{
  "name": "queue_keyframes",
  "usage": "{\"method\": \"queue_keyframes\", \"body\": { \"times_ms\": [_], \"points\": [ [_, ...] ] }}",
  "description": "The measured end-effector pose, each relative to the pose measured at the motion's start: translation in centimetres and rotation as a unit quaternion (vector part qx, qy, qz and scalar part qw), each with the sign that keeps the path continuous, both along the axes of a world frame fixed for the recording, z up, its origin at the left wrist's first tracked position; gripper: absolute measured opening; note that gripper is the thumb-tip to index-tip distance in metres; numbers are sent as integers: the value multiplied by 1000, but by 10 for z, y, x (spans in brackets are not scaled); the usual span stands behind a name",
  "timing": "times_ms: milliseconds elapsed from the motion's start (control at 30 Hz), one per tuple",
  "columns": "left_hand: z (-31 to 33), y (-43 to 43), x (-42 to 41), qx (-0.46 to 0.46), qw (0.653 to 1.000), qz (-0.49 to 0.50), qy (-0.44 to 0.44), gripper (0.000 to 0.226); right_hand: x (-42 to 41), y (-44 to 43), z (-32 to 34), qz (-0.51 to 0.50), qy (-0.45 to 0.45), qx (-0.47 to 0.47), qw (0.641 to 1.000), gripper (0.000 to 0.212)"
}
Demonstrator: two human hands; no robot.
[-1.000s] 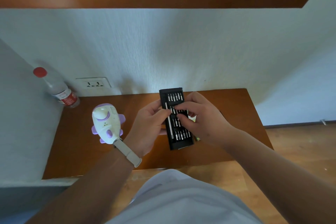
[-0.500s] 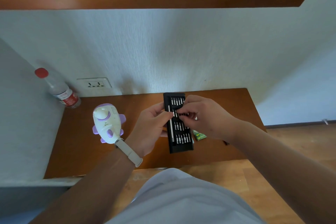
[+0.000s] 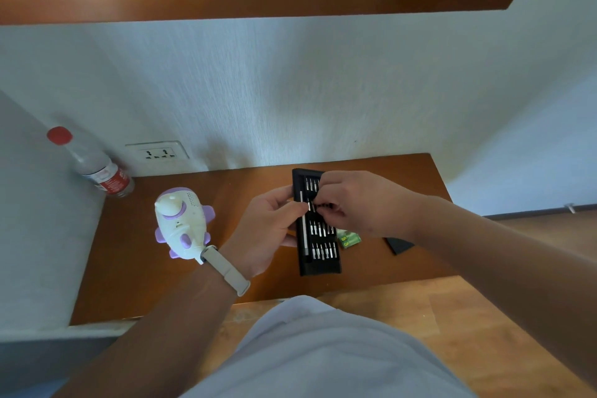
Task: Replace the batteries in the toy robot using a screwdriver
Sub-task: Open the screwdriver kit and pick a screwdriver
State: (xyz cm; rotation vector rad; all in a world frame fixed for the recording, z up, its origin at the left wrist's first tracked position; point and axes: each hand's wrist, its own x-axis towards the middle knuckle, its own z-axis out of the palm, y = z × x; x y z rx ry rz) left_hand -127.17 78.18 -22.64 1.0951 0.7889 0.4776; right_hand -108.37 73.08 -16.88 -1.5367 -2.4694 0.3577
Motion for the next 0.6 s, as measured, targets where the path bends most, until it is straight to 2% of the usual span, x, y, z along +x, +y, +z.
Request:
{"method": "queue_keyframes", "body": {
  "times_ms": [200,600],
  "points": [
    [1,4,4,1,1000,6,-4,26,3,0,0,33,-32,62,997,14],
    [7,16,14,-8,1000,13,-12,27,8,2,-12,-16,25,123,992,14]
  ]
}}
